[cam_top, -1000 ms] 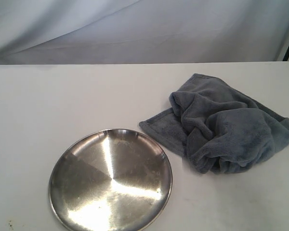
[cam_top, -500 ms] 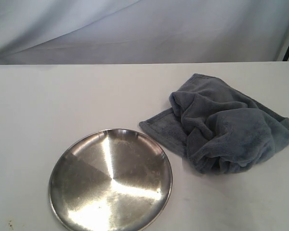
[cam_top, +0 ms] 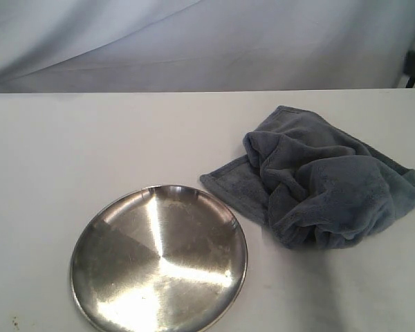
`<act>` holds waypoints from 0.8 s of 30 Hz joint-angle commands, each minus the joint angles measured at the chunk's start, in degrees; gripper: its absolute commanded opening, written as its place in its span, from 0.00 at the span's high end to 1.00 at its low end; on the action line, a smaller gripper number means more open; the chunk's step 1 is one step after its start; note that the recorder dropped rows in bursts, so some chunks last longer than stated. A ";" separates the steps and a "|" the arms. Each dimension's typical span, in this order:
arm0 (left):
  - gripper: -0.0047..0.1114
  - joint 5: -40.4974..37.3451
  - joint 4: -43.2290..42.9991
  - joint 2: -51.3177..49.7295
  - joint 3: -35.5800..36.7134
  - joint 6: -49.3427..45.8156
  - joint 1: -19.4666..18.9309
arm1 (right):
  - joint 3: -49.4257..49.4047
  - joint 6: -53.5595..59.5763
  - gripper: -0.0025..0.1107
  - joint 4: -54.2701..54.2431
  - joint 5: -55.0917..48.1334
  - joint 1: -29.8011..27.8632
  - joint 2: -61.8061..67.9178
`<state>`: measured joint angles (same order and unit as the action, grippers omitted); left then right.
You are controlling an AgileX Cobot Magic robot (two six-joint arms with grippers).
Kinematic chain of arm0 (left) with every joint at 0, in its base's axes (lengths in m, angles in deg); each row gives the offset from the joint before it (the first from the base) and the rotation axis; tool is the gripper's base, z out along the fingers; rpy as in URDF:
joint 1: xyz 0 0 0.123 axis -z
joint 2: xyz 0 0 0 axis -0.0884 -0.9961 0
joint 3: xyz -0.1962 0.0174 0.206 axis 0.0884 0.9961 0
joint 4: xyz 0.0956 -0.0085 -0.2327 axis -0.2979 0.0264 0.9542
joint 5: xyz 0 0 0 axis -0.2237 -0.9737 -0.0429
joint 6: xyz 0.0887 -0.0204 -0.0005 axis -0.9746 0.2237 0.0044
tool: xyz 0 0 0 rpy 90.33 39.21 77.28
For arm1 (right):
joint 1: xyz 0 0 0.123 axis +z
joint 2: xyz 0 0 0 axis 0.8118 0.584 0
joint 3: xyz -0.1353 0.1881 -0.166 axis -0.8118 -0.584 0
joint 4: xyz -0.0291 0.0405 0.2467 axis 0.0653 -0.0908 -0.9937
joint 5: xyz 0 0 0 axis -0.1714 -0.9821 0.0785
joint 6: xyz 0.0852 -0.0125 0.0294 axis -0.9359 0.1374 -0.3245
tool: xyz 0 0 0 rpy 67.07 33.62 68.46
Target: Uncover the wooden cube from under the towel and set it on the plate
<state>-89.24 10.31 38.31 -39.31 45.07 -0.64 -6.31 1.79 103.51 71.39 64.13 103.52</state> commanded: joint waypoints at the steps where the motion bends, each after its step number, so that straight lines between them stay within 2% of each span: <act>1: 0.96 0.47 0.37 0.19 0.21 -0.18 0.17 | 1.26 0.78 0.98 -0.12 -6.56 4.68 7.42; 3: 0.96 0.47 0.37 0.19 0.21 -0.18 0.17 | 2.73 2.84 0.98 -2.42 -11.90 7.14 10.28; 6: 0.96 0.47 0.37 0.19 0.21 -0.18 0.17 | 5.26 12.74 0.98 -9.55 -18.19 10.58 13.73; 9: 0.96 0.47 0.37 0.19 0.21 -0.18 0.17 | 9.28 28.93 0.98 -24.47 -23.93 13.49 16.21; 13: 0.96 0.47 0.37 0.19 0.21 -0.18 0.17 | 17.02 55.55 0.98 -52.77 -34.88 14.25 18.33; 15: 0.96 0.47 0.37 0.19 0.21 -0.18 0.17 | 19.51 63.01 0.98 -60.06 -39.40 14.12 18.83; 19: 0.96 0.47 0.37 0.19 0.21 -0.18 0.17 | 21.49 67.36 0.98 -58.96 -45.30 14.12 18.97; 24: 0.96 0.47 0.37 0.19 0.21 -0.18 0.17 | 21.49 58.10 0.98 -51.47 -44.75 11.13 19.74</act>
<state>-89.24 10.31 38.31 -39.31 45.07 -0.64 14.85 63.77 48.77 26.78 77.11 122.66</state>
